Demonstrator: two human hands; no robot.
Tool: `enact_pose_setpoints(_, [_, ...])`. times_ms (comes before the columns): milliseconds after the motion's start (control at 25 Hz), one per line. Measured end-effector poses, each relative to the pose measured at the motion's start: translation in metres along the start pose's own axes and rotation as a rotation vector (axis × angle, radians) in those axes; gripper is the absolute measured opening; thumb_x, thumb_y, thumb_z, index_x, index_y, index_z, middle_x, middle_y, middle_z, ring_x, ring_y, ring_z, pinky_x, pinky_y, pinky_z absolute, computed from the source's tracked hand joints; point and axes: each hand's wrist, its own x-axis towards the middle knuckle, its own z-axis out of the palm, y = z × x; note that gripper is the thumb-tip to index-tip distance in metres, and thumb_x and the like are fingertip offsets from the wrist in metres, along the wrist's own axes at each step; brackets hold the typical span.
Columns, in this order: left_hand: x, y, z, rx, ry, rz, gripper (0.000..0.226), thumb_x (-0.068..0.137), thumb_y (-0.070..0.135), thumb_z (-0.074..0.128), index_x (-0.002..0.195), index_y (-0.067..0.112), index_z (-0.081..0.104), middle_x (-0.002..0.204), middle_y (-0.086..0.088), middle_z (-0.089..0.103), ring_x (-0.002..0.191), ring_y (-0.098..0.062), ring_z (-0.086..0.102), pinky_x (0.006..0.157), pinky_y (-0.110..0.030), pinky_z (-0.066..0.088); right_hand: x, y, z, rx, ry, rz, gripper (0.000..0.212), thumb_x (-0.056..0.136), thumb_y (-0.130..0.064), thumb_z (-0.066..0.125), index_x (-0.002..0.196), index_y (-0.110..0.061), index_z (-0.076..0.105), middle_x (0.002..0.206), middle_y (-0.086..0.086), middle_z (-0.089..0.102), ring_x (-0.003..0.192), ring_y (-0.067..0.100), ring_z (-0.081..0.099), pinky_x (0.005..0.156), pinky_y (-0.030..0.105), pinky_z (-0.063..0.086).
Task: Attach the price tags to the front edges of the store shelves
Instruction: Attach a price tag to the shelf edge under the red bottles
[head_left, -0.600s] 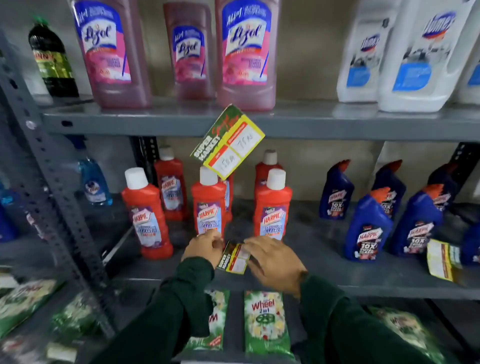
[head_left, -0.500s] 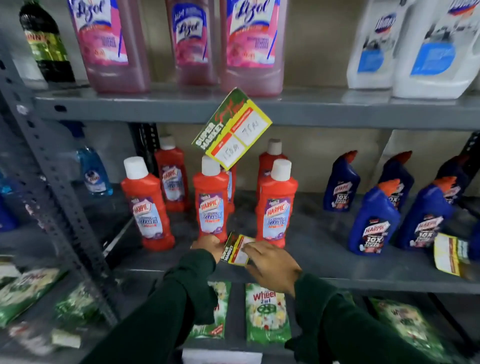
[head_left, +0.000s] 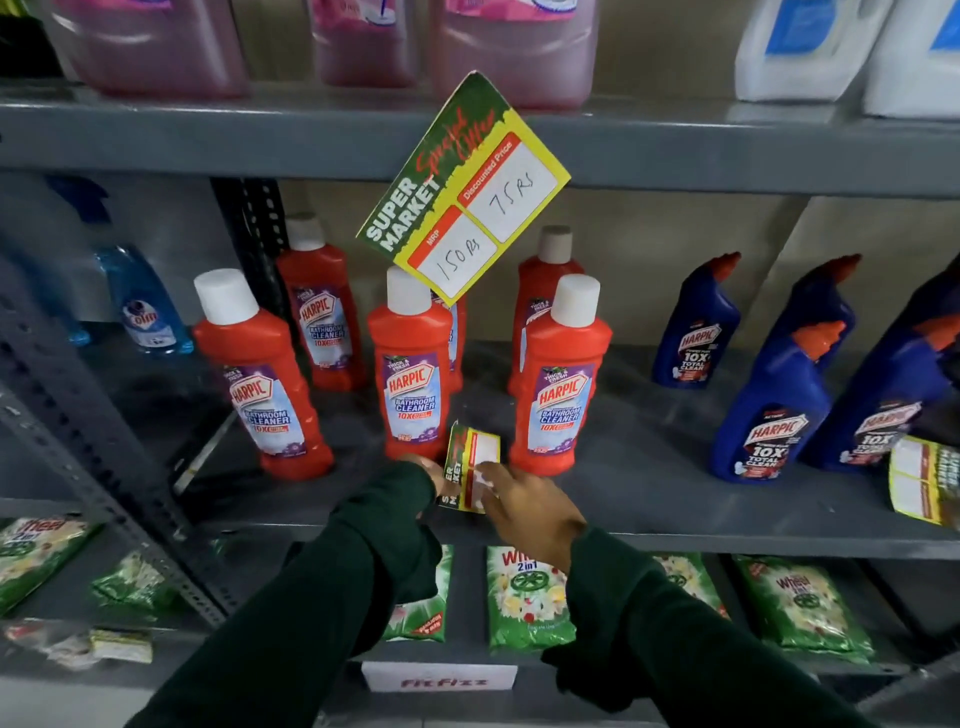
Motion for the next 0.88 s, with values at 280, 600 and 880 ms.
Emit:
enact_pose_setpoints(280, [-0.031,-0.021,-0.026,0.361,0.154,0.257,0.024,0.087,0.019,0.065,0.111,0.015,0.067,0.118,-0.007,0.07,0.112,-0.023,0.062,0.098,-0.026,0.046,0.002,-0.015,0.003,-0.057,0.199,-0.132,0.048,0.076,-0.005,0.064,0.122,-0.002,0.052,0.115,0.021,0.063,0.103,0.039,0.055,0.085,0.05,0.049])
enact_pose_setpoints(600, [-0.055,-0.063,-0.003,0.421,0.294,0.388,0.017,0.088,0.025,0.06,0.097,0.016,0.071,0.107,-0.01,0.073,0.103,-0.029,0.065,0.085,-0.034,0.051,-0.03,-0.023,0.037,-0.029,0.119,-0.063,0.017,0.073,-0.011,0.063,0.089,-0.008,0.068,0.072,0.016,0.072,0.062,0.036,0.066,0.042,0.041,0.055])
enact_pose_setpoints(880, [-0.05,-0.071,0.012,0.477,0.288,0.416,0.023,0.088,0.016,0.051,0.094,0.015,0.074,0.108,-0.012,0.066,0.103,-0.031,0.06,0.081,-0.032,0.051,-0.031,-0.032,0.046,-0.146,0.075,-0.039,0.021,0.046,0.008,0.079,0.055,-0.006,0.065,0.065,0.013,0.062,0.06,0.033,0.058,0.051,0.034,0.052])
